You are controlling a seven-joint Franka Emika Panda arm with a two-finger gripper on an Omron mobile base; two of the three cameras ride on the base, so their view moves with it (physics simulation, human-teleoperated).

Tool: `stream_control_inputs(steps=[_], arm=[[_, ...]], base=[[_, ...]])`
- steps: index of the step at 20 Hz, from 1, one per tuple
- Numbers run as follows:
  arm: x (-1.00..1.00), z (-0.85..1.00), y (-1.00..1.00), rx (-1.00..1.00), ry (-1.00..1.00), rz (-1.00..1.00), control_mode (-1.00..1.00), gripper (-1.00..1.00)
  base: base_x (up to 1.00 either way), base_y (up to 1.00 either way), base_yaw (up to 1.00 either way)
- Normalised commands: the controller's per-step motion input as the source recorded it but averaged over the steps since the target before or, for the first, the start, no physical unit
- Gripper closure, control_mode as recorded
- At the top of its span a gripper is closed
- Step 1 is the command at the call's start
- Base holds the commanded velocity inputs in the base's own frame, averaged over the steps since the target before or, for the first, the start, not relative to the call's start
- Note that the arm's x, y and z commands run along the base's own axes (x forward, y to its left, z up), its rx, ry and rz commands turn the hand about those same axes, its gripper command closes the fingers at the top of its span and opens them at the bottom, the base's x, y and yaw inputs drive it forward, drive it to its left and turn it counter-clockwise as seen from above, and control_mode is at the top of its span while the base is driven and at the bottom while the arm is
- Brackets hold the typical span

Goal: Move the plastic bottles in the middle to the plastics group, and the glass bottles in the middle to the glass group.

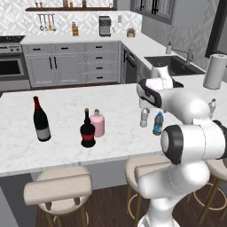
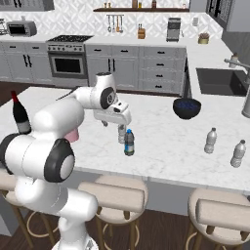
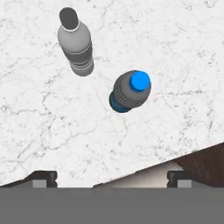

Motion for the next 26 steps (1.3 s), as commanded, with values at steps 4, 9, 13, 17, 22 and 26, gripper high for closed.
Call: stream_control_inputs(steps=[4,9,13,17,22,26], arm=[[-0.37,0.1,-0.15,0.07,-0.26,0.0,-1.0,-1.0],[-0.12,-0.01,-0.27,0.03,-0.08,-0.02,-1.0,-1.0],[0.13,-0.06,-0.22,0.0,0.04,-0.06,-1.0,-1.0],[0.69,0.02,-0.33,0.0,0.01,-0.03,-1.0,-1.0],[0.18,0.0,-0.1,0.0,-0.01,0.01,-1.0,-1.0],[0.01,-0.1,0.0,0.0,0.03,0.12,-1.0,-1.0]], base=[[0.0,0.0,0.0],[0.0,0.0,0.0],[0.0,0.0,0.0],[0.0,0.0,0.0],[0.0,0.0,0.0],[0.0,0.0,0.0]])
